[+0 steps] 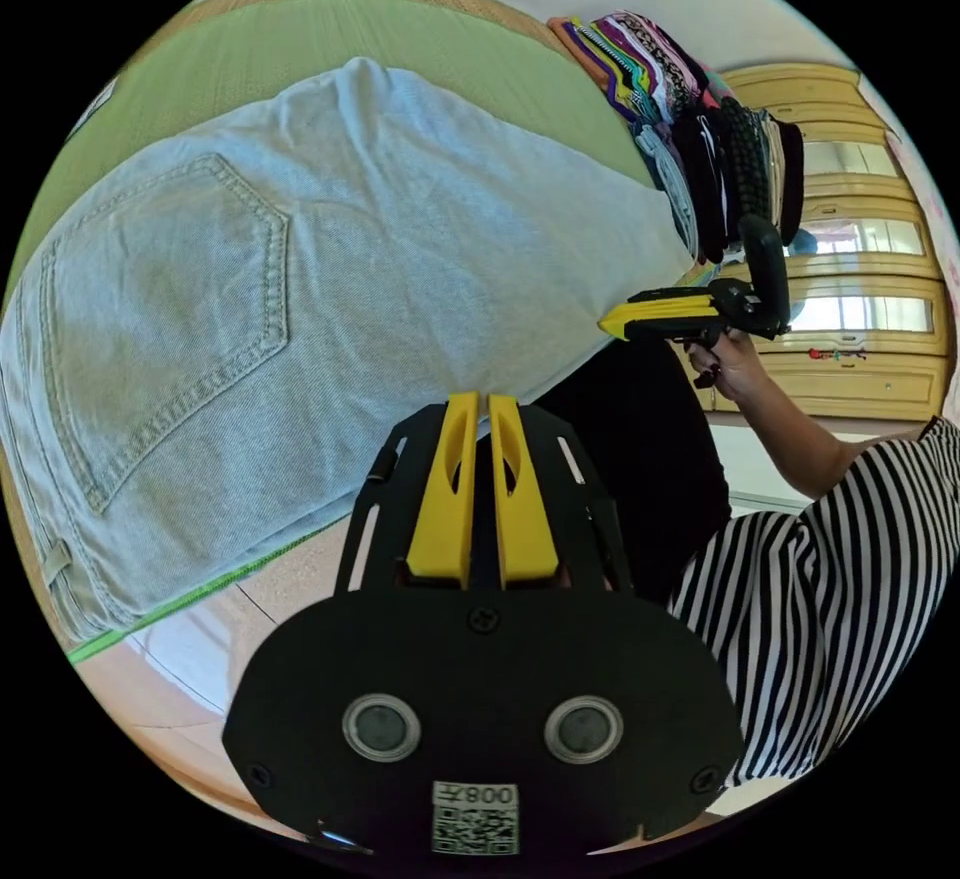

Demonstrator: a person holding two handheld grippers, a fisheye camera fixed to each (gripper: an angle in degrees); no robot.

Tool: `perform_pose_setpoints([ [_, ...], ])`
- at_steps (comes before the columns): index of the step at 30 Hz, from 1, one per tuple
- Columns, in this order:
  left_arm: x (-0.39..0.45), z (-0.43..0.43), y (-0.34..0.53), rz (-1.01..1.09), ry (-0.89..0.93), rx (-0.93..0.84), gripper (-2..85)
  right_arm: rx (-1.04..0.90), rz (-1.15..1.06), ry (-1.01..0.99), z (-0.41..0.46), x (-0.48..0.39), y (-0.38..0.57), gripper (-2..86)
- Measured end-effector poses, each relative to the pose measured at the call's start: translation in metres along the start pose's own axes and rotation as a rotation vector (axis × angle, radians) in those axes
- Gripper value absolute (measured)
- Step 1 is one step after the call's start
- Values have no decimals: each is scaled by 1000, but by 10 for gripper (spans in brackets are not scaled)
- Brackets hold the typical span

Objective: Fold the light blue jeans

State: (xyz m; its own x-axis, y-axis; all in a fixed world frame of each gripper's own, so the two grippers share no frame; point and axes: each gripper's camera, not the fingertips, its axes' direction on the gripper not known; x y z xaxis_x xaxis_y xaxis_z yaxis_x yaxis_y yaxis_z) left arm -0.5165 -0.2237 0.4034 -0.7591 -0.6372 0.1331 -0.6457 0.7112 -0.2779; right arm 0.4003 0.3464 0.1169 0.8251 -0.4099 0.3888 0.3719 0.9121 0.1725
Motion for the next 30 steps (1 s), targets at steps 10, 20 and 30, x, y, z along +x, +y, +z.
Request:
perform_pose_setpoints([
  [10, -39, 56, -43, 8, -11, -18, 3, 69, 96, -91, -7, 30, 37, 3],
  [20, -36, 141, -155, 246, 144, -56, 27, 478, 632, 22, -94, 161, 194, 26],
  [30, -54, 213, -180, 288, -73, -164, 66, 400, 368, -54, -82, 138, 192, 55],
])
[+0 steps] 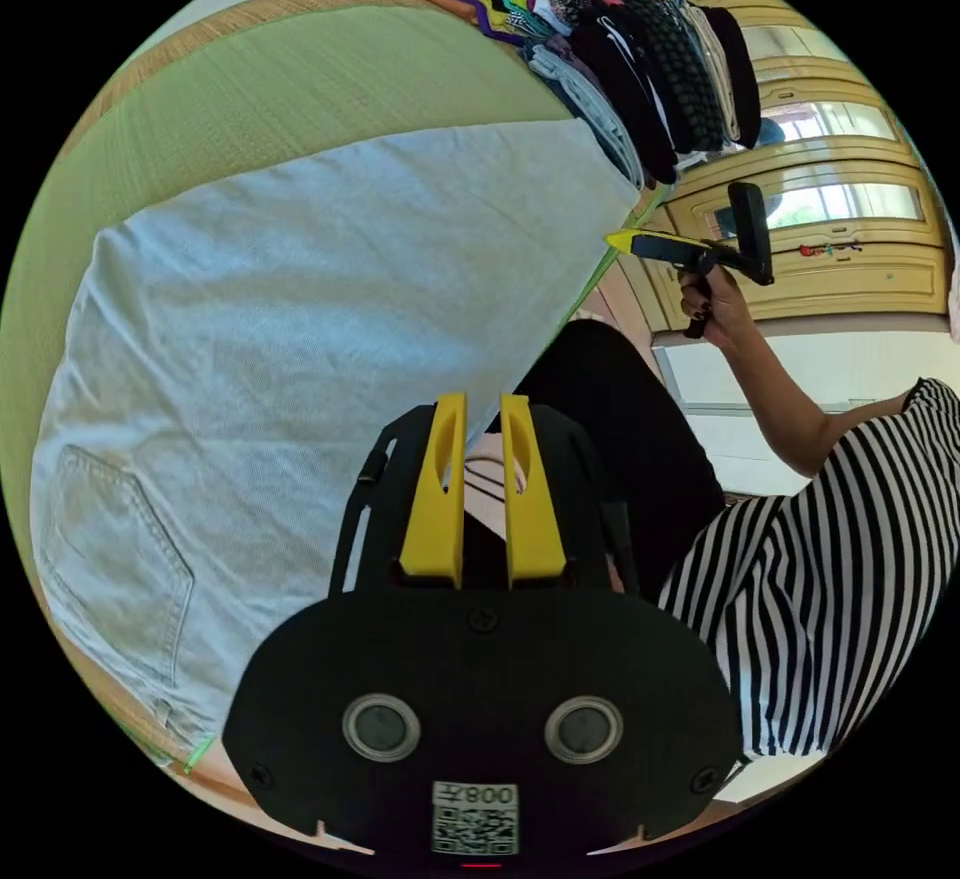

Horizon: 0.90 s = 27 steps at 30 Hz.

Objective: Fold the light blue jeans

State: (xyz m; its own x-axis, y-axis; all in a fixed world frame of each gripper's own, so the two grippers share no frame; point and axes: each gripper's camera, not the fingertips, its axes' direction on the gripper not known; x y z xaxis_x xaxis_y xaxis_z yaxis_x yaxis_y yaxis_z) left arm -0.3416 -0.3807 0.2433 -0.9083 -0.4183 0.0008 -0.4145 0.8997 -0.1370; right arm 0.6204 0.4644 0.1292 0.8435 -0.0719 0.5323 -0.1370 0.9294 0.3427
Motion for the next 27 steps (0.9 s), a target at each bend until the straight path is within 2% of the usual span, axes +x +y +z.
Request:
perform_pose_setpoints([
  [5, -27, 43, -1, -25, -137, -94, 54, -142, -225, -72, 44, -56, -2, 70],
  [8, -44, 63, -17, -20, -183, -115, 23, -186, -331, 15, 55, -77, -2, 69],
  [13, -69, 95, -34, -17, -183, -145, 5, -278, -377, 29, 74, -83, 3, 42],
  [15, -80, 109, -40, -15, -168, -170, 3, -245, -373, 30, 71, -80, 6, 28],
  [17, -91, 120, -51, -11, -139, -138, 2, -251, -327, -32, 66, -72, 6, 22],
  [21, -105, 128, -78, 41, -63, -47, 3, -188, -238, -29, 45, -52, 11, 32],
  [27, -127, 159, -162, 185, 76, 41, 9, 130, 143, 115, -47, 38, 36, 69],
])
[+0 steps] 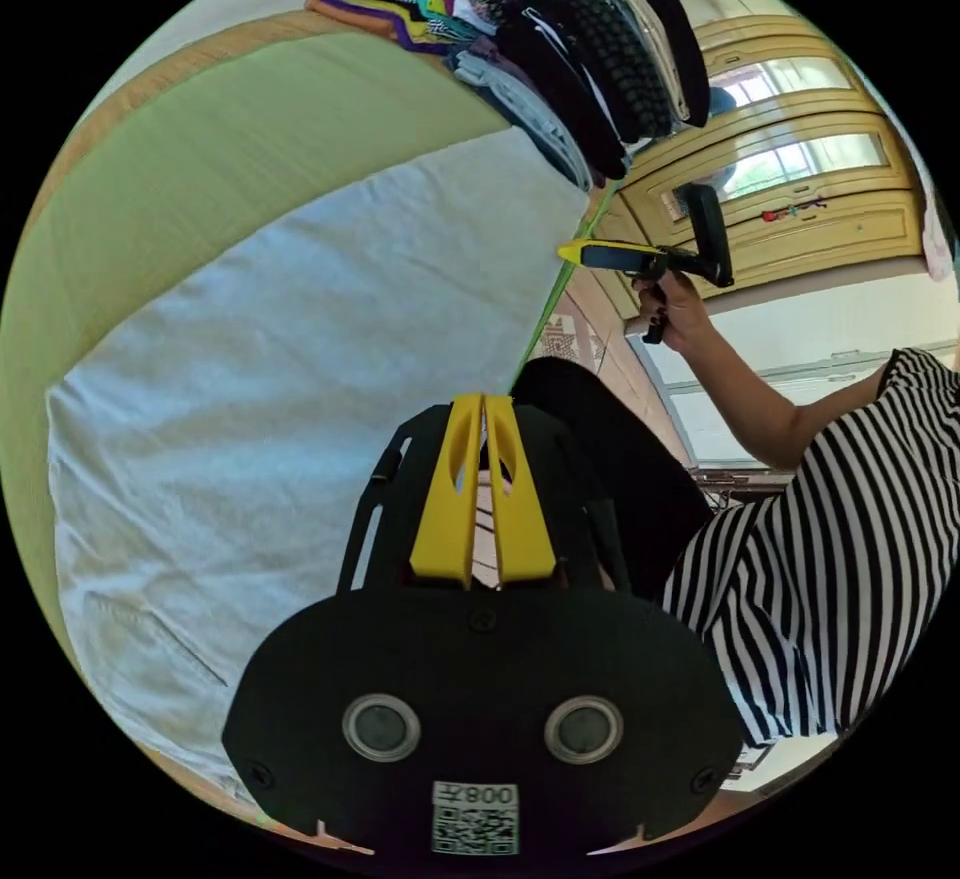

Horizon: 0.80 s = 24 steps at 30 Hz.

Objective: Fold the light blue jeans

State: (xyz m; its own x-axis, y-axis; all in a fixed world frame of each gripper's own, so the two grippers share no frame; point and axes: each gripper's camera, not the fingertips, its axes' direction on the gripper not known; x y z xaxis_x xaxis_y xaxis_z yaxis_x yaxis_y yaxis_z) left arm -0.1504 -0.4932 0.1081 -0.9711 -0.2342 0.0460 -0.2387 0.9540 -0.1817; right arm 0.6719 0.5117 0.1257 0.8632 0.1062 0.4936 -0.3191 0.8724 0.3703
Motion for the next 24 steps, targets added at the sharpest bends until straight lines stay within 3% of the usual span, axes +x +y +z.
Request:
perform_pose_setpoints([
  [5, -25, 52, -91, 137, 77, 4, 35, 154, 226, 156, -51, 68, 3, 88],
  [11, -46, 113, -170, 215, 89, -38, 60, 150, 223, 224, -54, 86, -17, 97],
  [24, -105, 205, -307, 207, 18, -9, 101, 143, 201, 96, -55, 104, -27, 83],
])
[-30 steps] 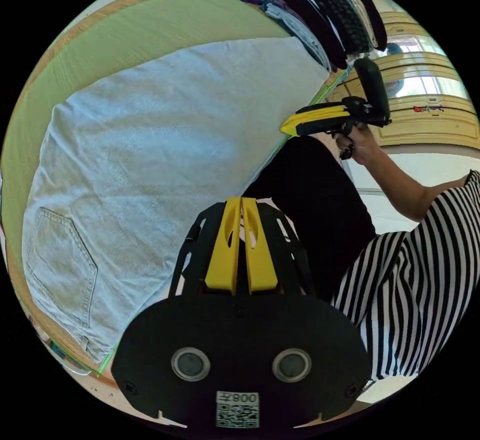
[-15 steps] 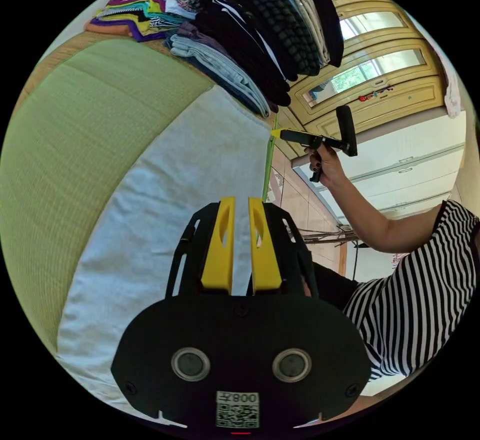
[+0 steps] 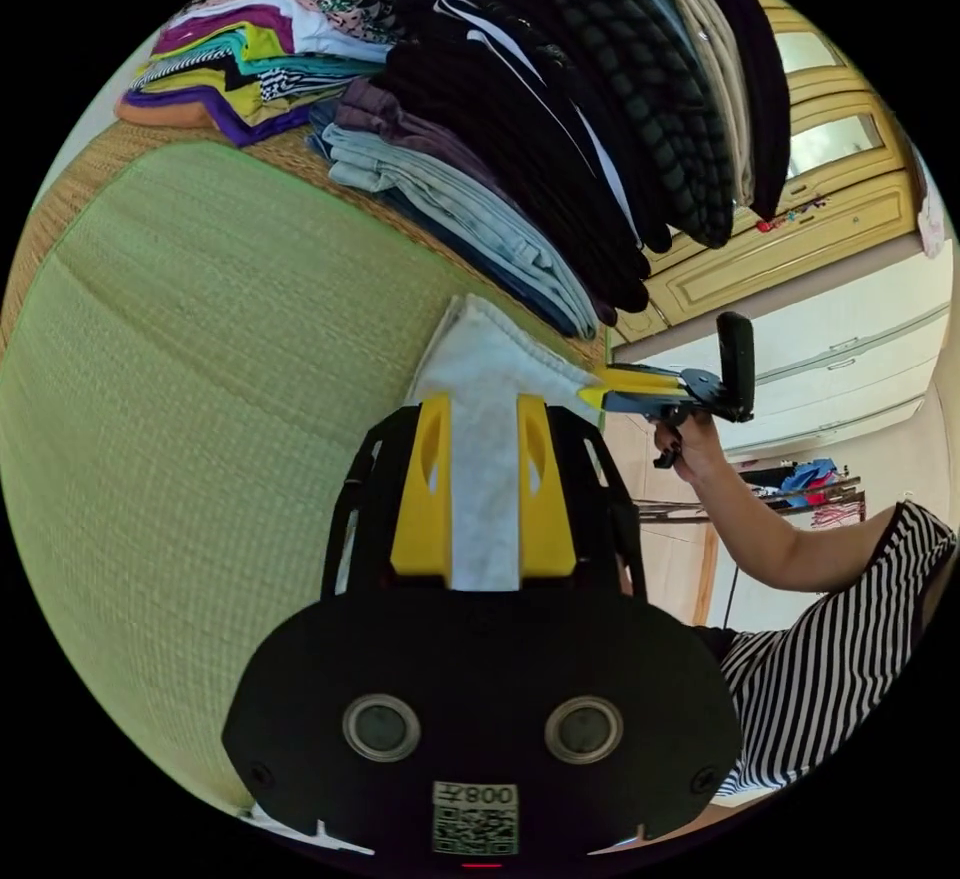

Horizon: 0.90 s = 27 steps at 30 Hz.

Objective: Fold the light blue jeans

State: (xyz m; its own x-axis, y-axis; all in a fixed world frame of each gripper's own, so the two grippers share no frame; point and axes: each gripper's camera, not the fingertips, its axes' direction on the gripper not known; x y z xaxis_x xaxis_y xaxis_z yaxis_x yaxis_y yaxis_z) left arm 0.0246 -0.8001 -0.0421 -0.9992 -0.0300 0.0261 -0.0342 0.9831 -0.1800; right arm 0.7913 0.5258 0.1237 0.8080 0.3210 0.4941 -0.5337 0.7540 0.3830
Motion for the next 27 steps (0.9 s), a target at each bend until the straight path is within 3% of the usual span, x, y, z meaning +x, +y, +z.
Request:
perform_pose_setpoints([
  [8, -18, 85, -66, 87, -160, -119, 99, -3, -19, -2, -5, -2, -7, 80],
  [27, -12, 185, -112, 33, -140, -124, 28, 21, 94, -129, -17, 9, -27, 60],
])
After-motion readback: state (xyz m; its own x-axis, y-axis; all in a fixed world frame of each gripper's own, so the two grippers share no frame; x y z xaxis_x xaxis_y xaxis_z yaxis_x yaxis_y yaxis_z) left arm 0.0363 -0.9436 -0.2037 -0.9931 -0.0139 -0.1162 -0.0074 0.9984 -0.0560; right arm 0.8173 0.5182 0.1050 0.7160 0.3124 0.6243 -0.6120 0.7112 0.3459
